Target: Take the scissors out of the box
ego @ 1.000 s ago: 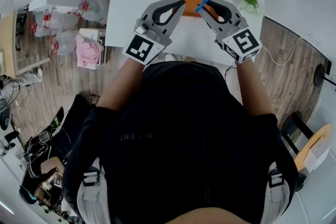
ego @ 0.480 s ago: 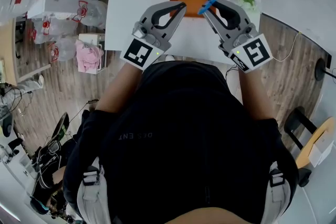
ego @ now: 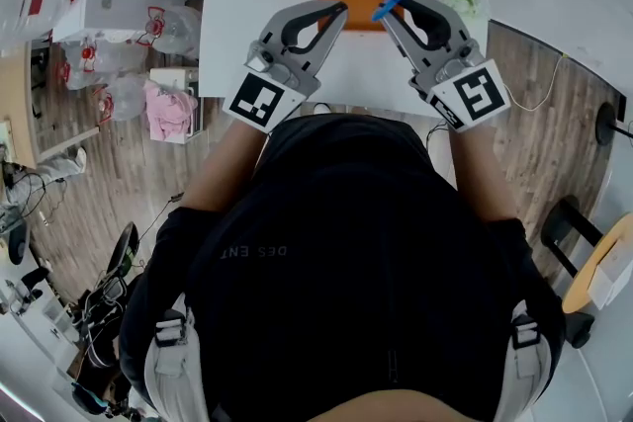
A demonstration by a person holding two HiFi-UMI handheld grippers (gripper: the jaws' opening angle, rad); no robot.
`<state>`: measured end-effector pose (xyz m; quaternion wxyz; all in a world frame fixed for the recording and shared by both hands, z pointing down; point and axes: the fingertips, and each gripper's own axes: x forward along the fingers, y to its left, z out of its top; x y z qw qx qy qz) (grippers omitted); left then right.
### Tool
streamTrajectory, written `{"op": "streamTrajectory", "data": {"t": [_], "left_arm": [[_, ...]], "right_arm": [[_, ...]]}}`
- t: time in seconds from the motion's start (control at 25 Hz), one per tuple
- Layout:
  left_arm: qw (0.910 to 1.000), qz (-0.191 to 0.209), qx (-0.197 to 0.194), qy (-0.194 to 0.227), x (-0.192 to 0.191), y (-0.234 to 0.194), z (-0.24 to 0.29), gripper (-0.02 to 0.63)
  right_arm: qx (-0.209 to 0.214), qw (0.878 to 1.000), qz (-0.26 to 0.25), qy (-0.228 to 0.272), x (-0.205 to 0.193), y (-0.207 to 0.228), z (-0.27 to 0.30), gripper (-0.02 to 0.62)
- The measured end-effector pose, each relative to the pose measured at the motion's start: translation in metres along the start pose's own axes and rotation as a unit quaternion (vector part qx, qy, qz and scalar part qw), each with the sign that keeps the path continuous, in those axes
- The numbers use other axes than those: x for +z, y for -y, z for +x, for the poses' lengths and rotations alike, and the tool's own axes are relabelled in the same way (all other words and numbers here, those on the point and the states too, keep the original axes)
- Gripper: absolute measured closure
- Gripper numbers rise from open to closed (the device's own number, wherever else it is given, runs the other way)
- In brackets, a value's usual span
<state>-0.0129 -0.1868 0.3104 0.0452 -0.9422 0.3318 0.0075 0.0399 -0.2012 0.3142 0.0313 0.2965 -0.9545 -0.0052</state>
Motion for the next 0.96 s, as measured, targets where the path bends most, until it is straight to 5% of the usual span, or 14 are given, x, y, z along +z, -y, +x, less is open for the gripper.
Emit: {"op": "streamTrajectory", "data": {"t": [0.96], "left_arm": [[0.9999, -0.005, -0.001, -0.009, -0.006, 0.004, 0.008, 0.586]], "right_arm": [[0.012, 1.0, 0.011, 0.0, -0.004, -0.001, -0.002, 0.502]]}}
